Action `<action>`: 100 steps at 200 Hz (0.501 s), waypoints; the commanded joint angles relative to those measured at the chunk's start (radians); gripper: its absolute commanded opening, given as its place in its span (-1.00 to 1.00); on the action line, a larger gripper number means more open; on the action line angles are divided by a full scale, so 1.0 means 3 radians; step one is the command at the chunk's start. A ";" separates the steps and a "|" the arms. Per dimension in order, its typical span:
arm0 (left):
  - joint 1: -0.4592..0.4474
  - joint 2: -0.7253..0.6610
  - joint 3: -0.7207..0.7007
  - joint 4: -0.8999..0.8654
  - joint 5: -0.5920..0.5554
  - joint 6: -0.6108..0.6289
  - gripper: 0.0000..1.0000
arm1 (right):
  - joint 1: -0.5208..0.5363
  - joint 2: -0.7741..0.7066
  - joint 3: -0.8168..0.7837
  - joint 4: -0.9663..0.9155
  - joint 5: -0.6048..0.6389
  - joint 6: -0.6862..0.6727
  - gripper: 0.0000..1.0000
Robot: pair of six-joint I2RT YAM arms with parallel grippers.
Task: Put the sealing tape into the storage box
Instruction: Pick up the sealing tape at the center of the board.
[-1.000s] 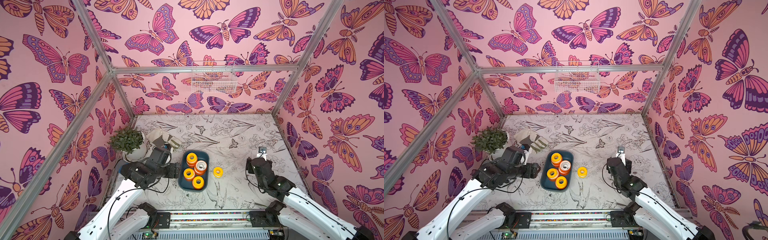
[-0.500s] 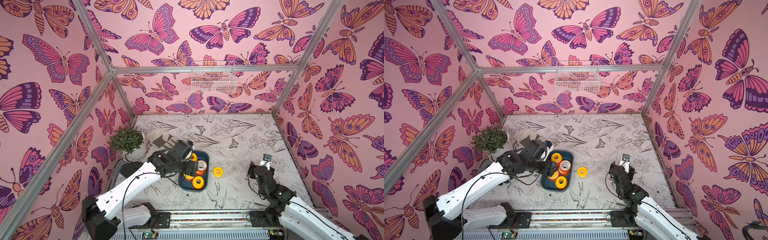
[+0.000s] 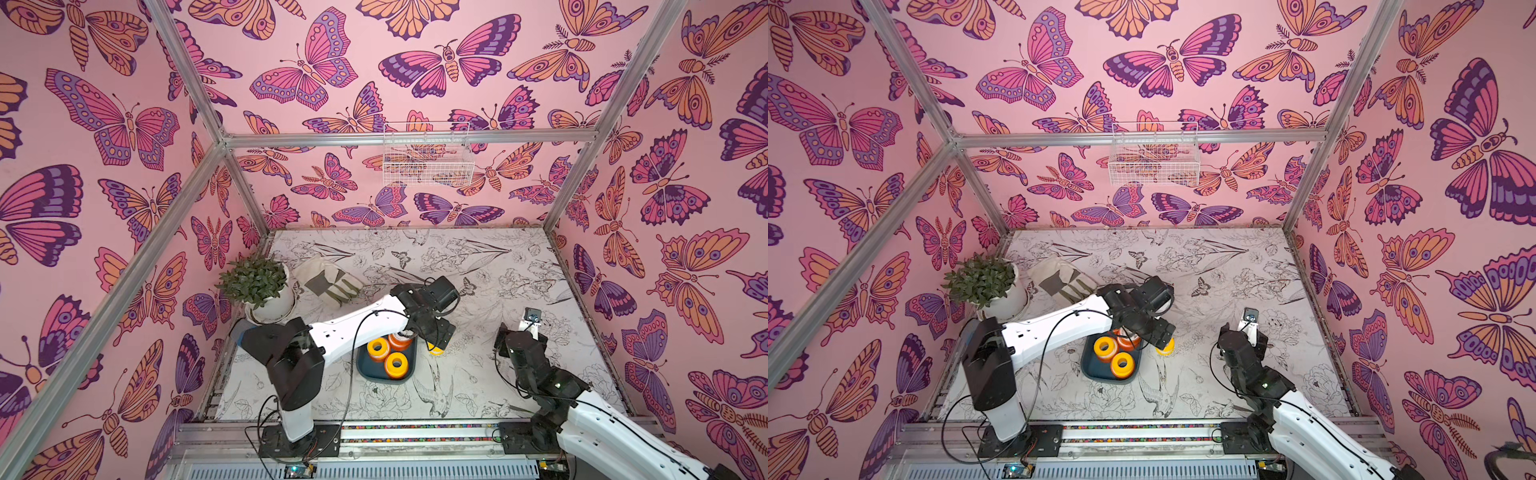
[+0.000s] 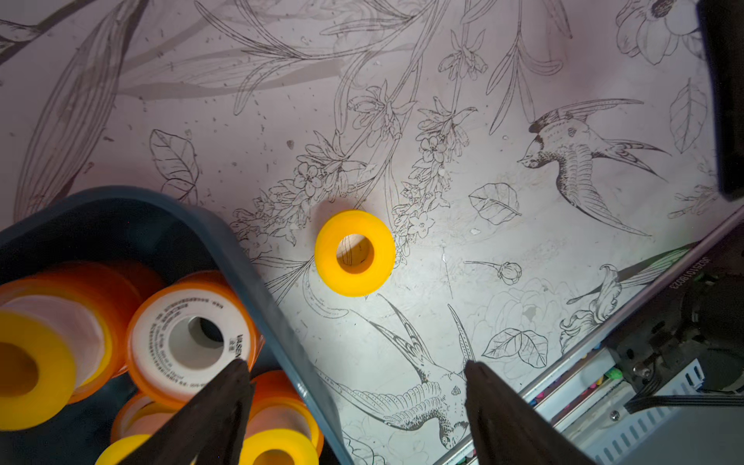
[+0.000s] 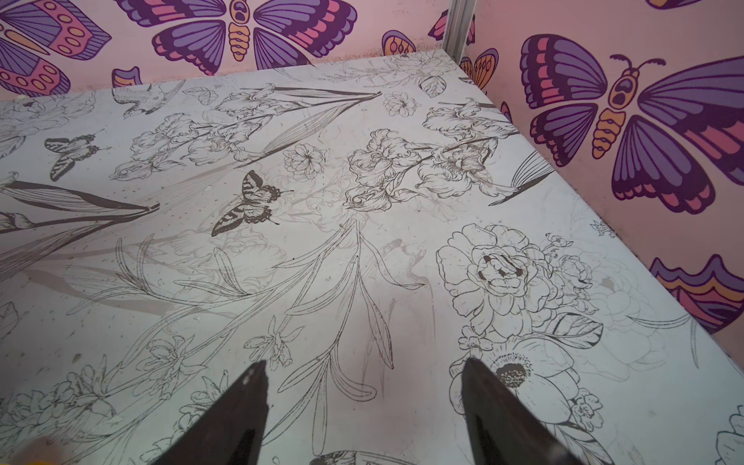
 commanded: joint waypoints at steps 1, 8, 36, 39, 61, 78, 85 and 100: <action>-0.0043 0.0218 0.0155 -0.0063 0.0026 0.0078 0.73 | -0.0022 0.0023 0.0072 0.0036 0.0013 -0.0005 0.58; -0.0049 0.0291 0.0190 -0.0067 -0.0004 0.0076 0.73 | -0.0019 0.0029 0.0071 0.0041 0.0011 -0.0007 0.57; -0.0077 0.0571 0.0334 -0.0103 -0.0039 0.0086 0.70 | -0.0019 0.0058 0.0077 0.0051 -0.0001 -0.0018 0.58; -0.0082 0.0606 0.0353 -0.0108 -0.0044 0.0084 0.70 | -0.0019 0.0057 0.0077 0.0056 -0.0003 -0.0015 0.58; -0.0101 0.0778 0.0444 -0.0139 -0.0068 0.0079 0.69 | -0.0020 0.0082 0.0082 0.0060 -0.0006 -0.0020 0.57; -0.0114 0.0872 0.0488 -0.0150 -0.0104 0.0074 0.69 | -0.0018 0.0092 0.0082 0.0063 -0.0011 -0.0019 0.57; -0.0114 0.0901 0.0497 -0.0156 -0.0125 0.0064 0.68 | -0.0018 0.0095 0.0082 0.0067 -0.0016 -0.0025 0.58; -0.0116 0.0966 0.0514 -0.0165 -0.0186 0.0049 0.66 | -0.0018 0.0108 0.0082 0.0084 -0.0049 -0.0049 0.58</action>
